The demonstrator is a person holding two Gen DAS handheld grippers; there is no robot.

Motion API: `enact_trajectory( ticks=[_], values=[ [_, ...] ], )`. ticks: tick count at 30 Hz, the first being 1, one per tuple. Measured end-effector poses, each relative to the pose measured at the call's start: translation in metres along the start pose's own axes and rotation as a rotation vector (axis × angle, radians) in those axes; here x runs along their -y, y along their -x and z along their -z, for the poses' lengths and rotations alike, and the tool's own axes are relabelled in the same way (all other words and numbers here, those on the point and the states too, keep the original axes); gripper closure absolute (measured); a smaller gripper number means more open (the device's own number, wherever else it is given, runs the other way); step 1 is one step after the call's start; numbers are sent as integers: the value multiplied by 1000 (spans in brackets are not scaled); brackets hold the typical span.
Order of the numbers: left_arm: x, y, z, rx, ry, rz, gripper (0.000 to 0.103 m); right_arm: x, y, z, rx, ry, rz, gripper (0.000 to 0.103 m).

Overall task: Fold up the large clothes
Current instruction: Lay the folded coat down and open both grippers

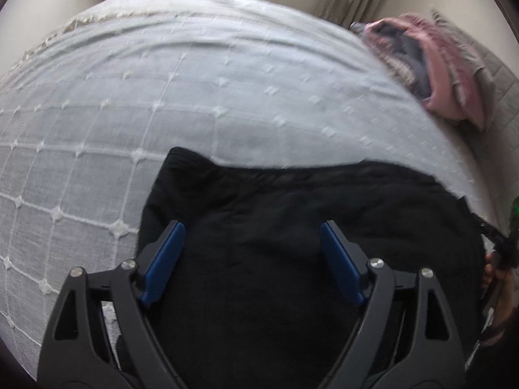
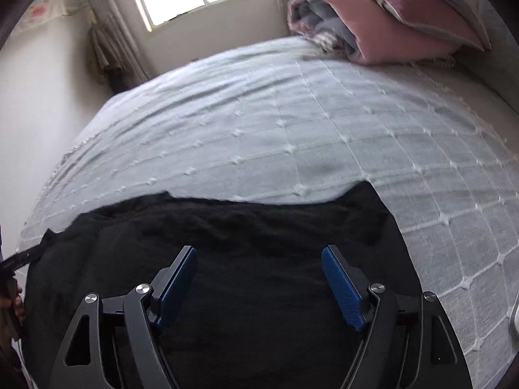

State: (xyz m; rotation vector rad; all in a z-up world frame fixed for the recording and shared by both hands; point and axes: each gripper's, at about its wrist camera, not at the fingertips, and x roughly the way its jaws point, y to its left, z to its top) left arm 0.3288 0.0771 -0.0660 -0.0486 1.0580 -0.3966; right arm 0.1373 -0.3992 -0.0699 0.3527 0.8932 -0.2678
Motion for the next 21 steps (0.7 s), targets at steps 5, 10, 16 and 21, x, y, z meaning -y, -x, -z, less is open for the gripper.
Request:
enact_trajectory(
  ticks=[5, 10, 16, 21],
  values=[
    [-41, -2, 14, -16, 105, -40, 17, 51, 10, 15, -30, -104, 72, 23],
    [-56, 22, 27, -7, 158, -70, 17, 69, 48, 27, -6, -159, 119, 23],
    [-28, 83, 51, 83, 107, -78, 17, 42, 112, 43, 74, -124, 55, 22],
    [4, 139, 74, 150, 86, -57, 8, 6, 158, 62, 117, -69, 32, 15]
  ],
)
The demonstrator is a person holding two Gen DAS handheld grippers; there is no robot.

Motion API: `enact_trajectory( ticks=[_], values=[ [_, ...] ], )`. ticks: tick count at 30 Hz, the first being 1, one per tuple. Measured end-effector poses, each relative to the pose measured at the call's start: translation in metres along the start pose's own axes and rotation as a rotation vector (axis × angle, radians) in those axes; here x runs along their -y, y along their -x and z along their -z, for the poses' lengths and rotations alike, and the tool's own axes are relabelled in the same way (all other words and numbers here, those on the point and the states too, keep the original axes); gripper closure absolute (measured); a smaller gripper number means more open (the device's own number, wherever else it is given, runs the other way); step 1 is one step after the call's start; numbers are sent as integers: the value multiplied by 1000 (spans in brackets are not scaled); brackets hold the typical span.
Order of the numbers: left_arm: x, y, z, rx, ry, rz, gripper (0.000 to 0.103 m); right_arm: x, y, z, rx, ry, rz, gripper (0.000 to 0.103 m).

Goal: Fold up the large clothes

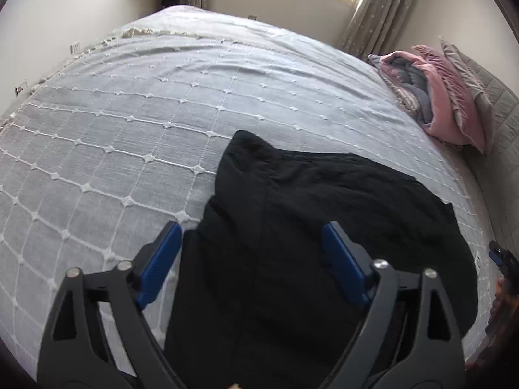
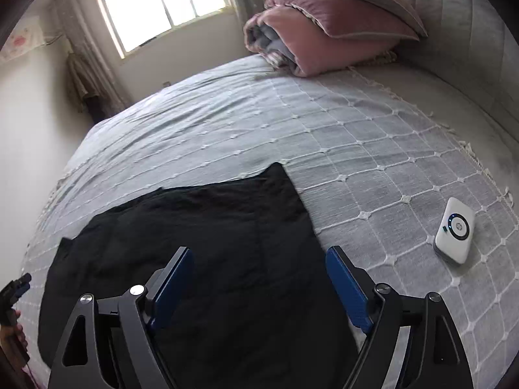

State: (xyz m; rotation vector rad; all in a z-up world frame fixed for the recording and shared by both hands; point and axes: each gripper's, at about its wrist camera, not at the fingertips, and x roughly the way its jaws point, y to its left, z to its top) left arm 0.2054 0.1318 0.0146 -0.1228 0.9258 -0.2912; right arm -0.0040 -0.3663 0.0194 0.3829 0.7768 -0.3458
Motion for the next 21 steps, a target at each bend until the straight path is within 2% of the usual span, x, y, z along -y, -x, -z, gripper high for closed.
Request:
enact_trajectory(
  ticks=[2, 7, 10, 12, 16, 21],
  values=[
    [7, 25, 11, 23, -5, 43, 3, -13, 16, 9, 7, 17, -6, 14],
    [23, 74, 42, 61, -12, 142, 1, -41, 46, 33, 19, 65, -27, 8],
    [28, 97, 60, 85, 11, 197, 1, -58, 59, 51, 24, 105, -49, 8],
    [26, 112, 76, 141, 48, 228, 1, -67, 63, 63, 10, 133, -84, 8],
    [23, 121, 105, 184, 73, 283, 1, -86, 62, 90, -8, 205, -121, 8],
    [14, 115, 132, 172, 99, 265, 1, -98, 49, 124, -14, 252, -145, 8]
  ],
)
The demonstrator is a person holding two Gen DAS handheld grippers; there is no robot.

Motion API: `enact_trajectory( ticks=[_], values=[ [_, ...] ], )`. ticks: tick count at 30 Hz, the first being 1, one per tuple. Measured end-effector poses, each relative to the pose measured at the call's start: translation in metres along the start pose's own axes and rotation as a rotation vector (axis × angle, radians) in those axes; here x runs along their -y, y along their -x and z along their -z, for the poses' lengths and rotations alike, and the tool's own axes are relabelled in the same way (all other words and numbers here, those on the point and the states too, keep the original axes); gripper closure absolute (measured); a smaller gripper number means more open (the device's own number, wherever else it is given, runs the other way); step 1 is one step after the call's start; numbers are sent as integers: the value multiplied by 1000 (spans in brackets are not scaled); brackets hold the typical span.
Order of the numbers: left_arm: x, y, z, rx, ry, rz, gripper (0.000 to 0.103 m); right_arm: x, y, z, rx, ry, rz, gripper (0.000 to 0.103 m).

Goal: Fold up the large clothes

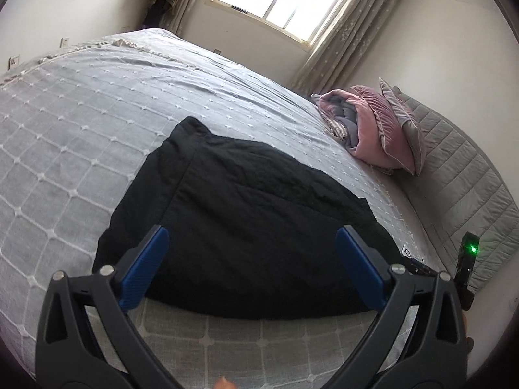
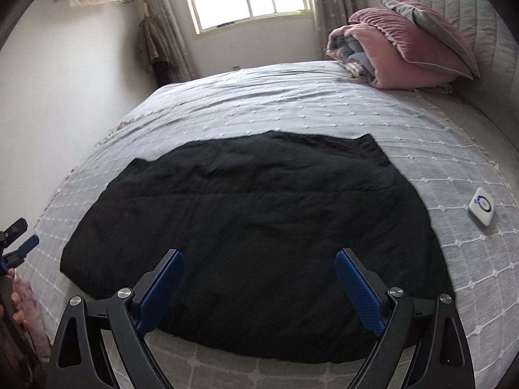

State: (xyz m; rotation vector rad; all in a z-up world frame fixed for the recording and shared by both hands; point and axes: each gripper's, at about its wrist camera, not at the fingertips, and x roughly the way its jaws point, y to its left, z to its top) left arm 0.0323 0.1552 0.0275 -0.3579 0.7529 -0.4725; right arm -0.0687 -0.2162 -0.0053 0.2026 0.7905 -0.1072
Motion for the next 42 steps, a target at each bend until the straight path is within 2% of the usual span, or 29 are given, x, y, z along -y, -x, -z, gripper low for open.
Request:
enact_trajectory(
  ticks=[6, 10, 13, 19, 21, 27, 30, 32, 39, 42],
  values=[
    [-13, -8, 29, -60, 18, -66, 1, -19, -25, 16, -67, 69, 46, 8],
    [-19, -17, 43, -122, 18, -129, 1, -27, -28, 19, -74, 74, 14, 8],
    [-31, -19, 49, -143, 73, -153, 1, -30, -33, 19, -91, 61, -17, 8],
    [-51, -34, 56, -198, 191, -171, 1, -45, -41, 18, -97, 81, -16, 8],
    [-56, -40, 58, -205, 239, -144, 1, -48, -42, 18, -93, 93, -5, 8],
    [-65, -66, 60, -224, 378, 2, 1, -46, -49, 17, -100, 90, 19, 8],
    [-73, -77, 64, -209, 479, 109, 1, -42, -51, 15, -99, 76, 20, 8],
    [-78, -84, 69, -201, 551, 166, 5, -39, -53, 13, -97, 68, 27, 8],
    [-83, -96, 62, -124, 647, 185, 7, -33, -62, 7, -100, 29, 35, 8],
    [-80, -101, 56, -105, 631, 152, 15, -33, -66, 5, -102, 30, 46, 8]
  ],
)
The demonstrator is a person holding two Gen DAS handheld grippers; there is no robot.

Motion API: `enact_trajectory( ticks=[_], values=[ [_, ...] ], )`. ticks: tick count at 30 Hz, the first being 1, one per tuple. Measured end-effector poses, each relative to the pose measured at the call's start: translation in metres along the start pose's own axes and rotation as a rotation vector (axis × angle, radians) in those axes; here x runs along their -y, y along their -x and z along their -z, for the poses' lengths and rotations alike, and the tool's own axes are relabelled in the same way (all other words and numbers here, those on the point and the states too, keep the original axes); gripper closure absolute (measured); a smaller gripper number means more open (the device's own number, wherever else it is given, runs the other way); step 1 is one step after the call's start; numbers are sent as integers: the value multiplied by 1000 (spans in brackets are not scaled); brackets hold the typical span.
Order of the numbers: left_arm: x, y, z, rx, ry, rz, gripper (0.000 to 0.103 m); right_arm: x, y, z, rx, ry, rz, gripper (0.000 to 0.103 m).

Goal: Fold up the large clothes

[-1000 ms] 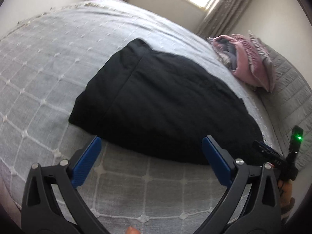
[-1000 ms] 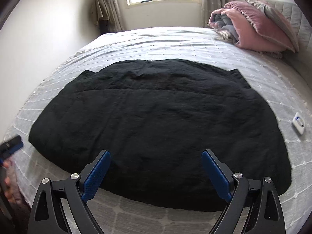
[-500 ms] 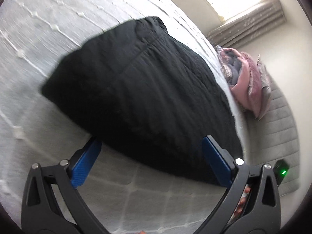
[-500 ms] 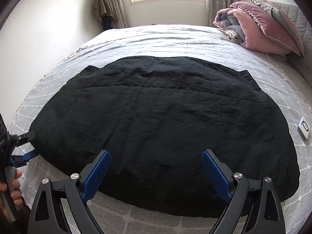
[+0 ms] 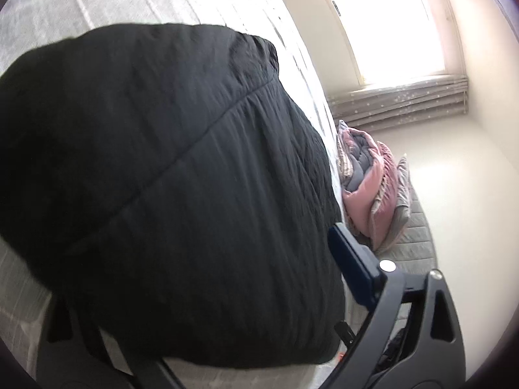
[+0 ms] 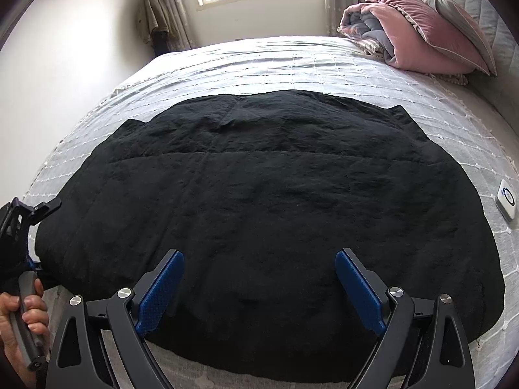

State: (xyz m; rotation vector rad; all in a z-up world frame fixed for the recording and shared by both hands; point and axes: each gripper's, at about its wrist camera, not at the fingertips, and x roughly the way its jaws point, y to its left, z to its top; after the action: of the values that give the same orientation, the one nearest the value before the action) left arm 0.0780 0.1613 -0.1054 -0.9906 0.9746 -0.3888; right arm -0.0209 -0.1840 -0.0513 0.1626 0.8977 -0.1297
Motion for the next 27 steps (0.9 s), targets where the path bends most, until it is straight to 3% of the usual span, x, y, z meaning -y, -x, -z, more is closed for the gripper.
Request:
enact_trajectory(
  ticks=[3, 6, 10, 14, 19, 24, 27],
  values=[
    [-3, -1, -3, 21, 12, -67, 31, -1, -2, -2, 4, 0, 12, 8],
    [-4, -3, -3, 30, 47, -81, 32, 0, -4, -3, 4, -8, 10, 8],
    [-2, -6, -5, 8, 8, -91, 32, -2, -6, -3, -2, -1, 16, 8],
    [1, -4, -4, 11, -46, -141, 48, -4, -7, -2, -2, 6, 19, 8],
    [5, 2, -6, 17, -97, -121, 76, -6, -7, -1, 5, 22, 22, 8],
    [36, 17, -7, 75, -223, -105, 84, -10, -5, -2, 17, 29, 17, 8],
    [48, 31, -11, 110, -272, -79, 84, -9, 1, -5, 45, -5, -40, 8]
  ],
)
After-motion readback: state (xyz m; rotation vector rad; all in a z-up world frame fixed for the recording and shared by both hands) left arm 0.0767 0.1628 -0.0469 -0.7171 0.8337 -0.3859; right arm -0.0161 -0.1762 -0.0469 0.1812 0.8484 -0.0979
